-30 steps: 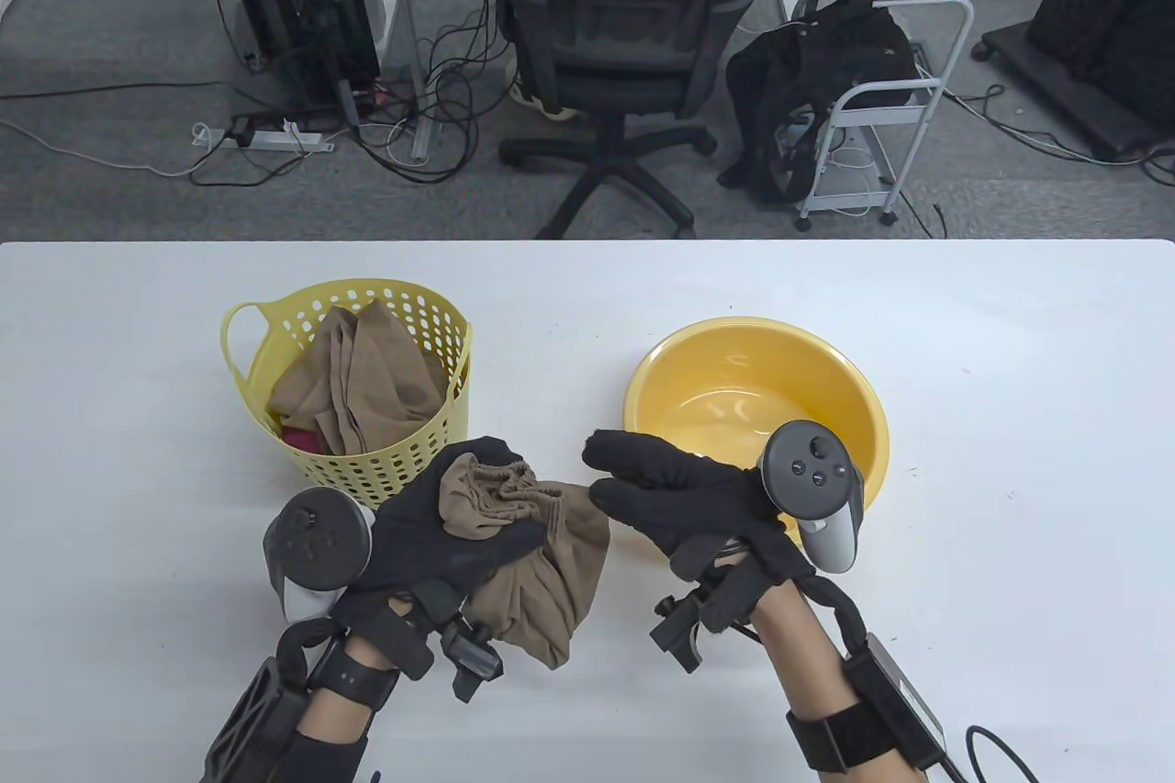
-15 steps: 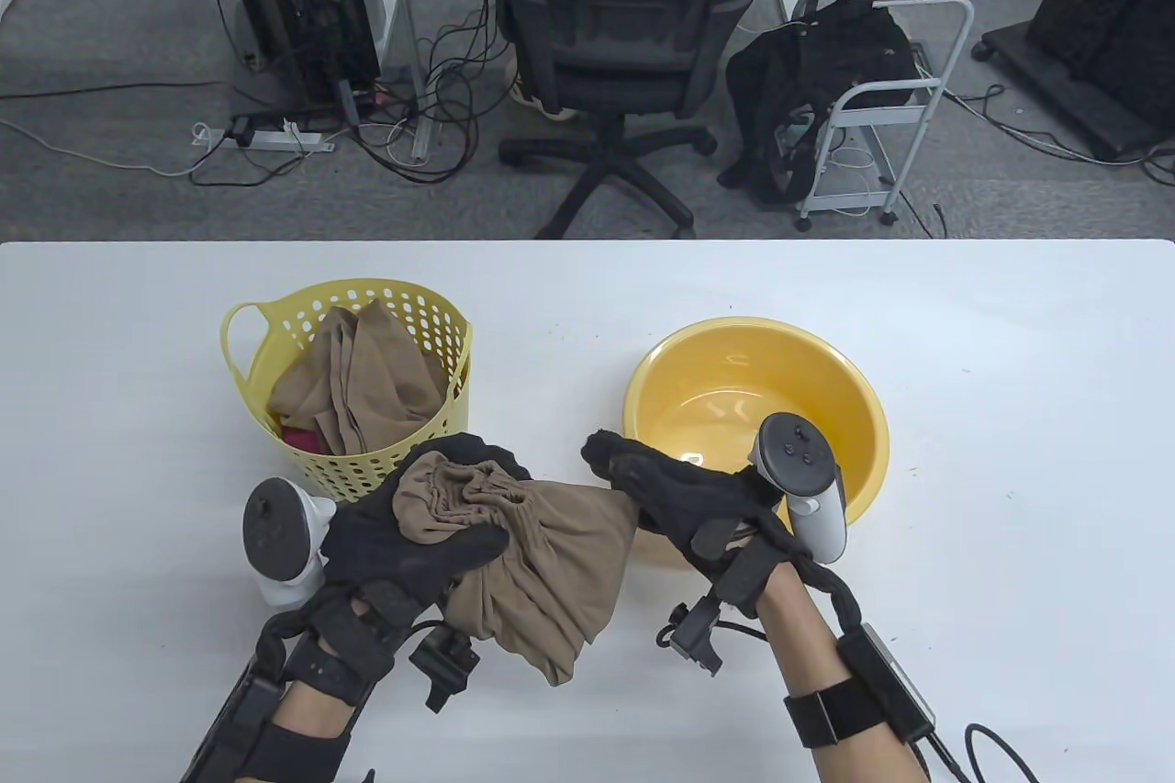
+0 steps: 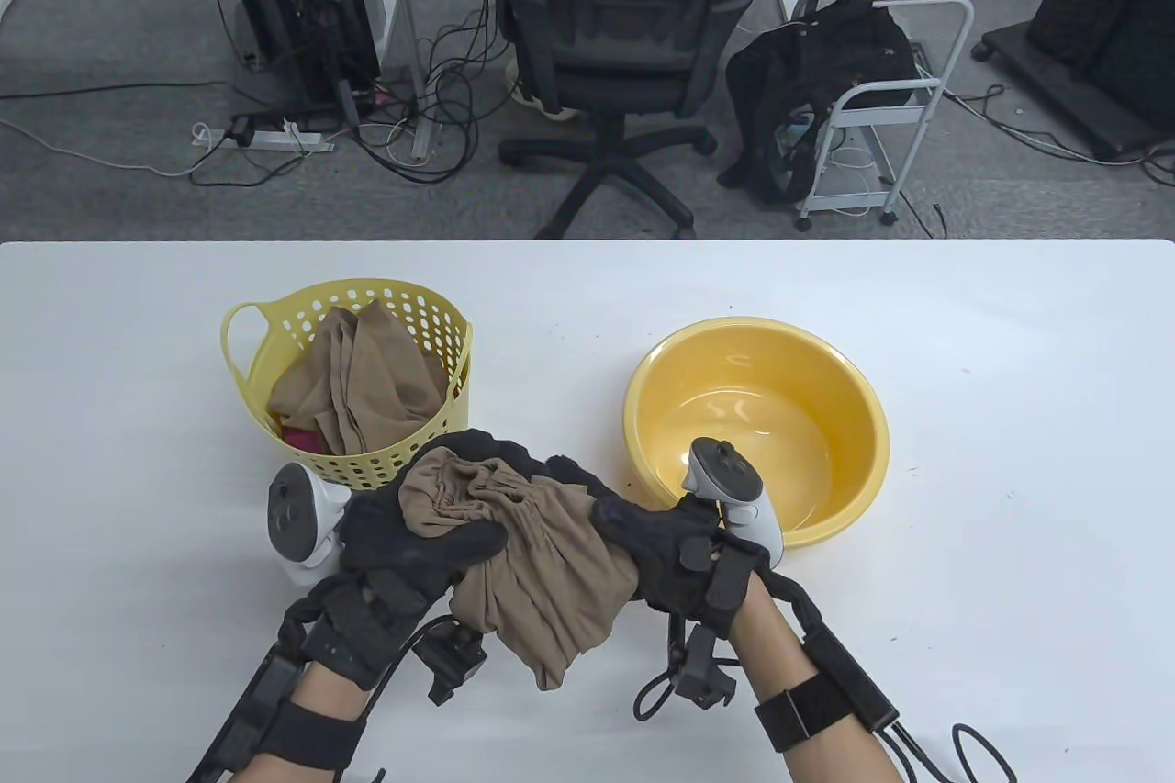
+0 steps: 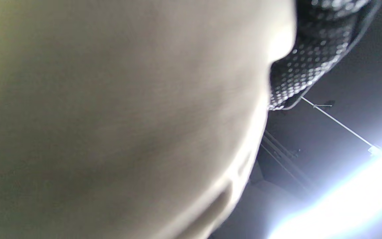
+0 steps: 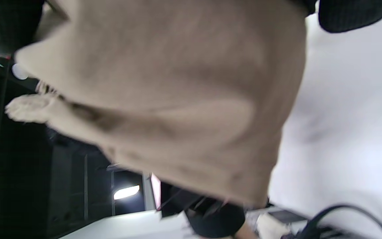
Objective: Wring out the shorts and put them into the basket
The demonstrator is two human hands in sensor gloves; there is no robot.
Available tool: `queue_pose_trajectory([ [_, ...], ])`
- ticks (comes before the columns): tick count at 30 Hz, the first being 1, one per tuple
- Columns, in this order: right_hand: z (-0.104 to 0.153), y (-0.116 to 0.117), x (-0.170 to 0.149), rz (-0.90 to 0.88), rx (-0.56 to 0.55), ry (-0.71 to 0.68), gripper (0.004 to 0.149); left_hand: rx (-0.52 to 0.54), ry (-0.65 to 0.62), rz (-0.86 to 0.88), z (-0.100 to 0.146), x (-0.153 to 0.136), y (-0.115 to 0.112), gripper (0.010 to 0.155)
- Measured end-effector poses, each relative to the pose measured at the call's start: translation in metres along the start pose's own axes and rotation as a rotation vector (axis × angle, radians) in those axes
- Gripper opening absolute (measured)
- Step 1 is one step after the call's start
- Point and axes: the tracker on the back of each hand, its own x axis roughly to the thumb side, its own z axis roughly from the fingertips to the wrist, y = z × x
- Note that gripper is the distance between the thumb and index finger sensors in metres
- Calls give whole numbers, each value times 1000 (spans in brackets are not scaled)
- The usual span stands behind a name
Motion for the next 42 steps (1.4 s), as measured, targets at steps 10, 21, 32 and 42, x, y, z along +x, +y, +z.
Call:
queue_pose_trajectory([
  [10,-9,13,-4,39,58,-6,124,26,55,-59,0,-7,-1,73],
  [21,-7,11,0,178,-39,-1,109,42,82,-114,3,-8,-1,73],
  [32,0,13,12,405,-251,-22,94,52,107,-158,7,-14,-3,74],
  [42,8,20,28,779,-463,-12,86,72,176,-304,12,-21,-6,74],
])
